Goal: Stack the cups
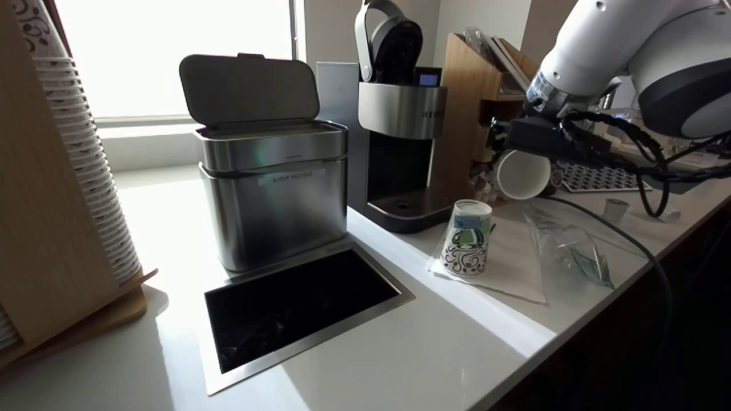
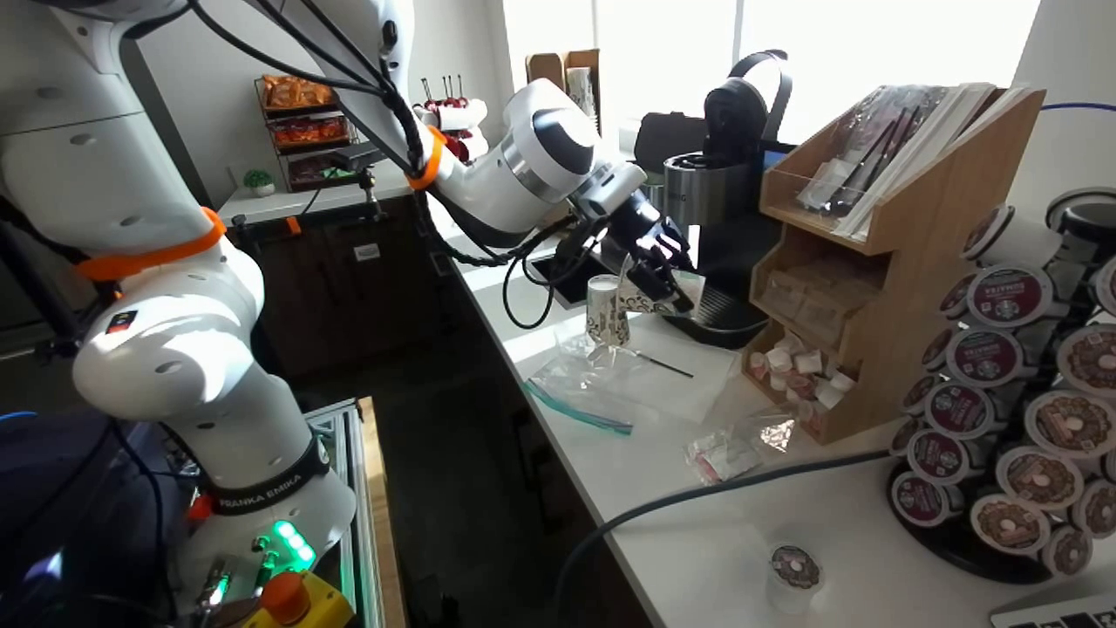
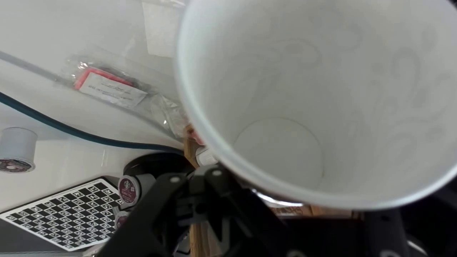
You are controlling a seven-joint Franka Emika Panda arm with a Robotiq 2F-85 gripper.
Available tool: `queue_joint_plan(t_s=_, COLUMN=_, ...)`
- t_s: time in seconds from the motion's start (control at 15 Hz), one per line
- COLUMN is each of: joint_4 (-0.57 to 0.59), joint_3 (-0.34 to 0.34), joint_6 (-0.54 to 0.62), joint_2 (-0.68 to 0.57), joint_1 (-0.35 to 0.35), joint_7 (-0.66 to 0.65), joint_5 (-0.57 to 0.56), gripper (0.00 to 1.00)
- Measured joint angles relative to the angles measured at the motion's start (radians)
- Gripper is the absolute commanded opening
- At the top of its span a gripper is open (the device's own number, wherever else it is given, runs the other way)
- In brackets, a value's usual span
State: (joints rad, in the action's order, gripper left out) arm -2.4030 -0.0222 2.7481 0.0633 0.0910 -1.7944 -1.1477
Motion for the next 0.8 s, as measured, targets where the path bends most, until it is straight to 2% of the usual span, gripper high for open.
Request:
queue_joint_plan(t_s=0.4, joint_4=0.022, joint_3=0.035, joint_6=-0.001, joint_2=0.0, joint_1=-0.003, joint_7=-0.106, joint_5=-0.159, gripper=0.4)
queue_joint_plan(t_s=0.8, joint_4=0.027, joint_3=0.079, joint_6=-0.056, joint_2=0.0, joint_1=-0.011, joint_7=-0.306, joint_5=-0.413, gripper=0.4)
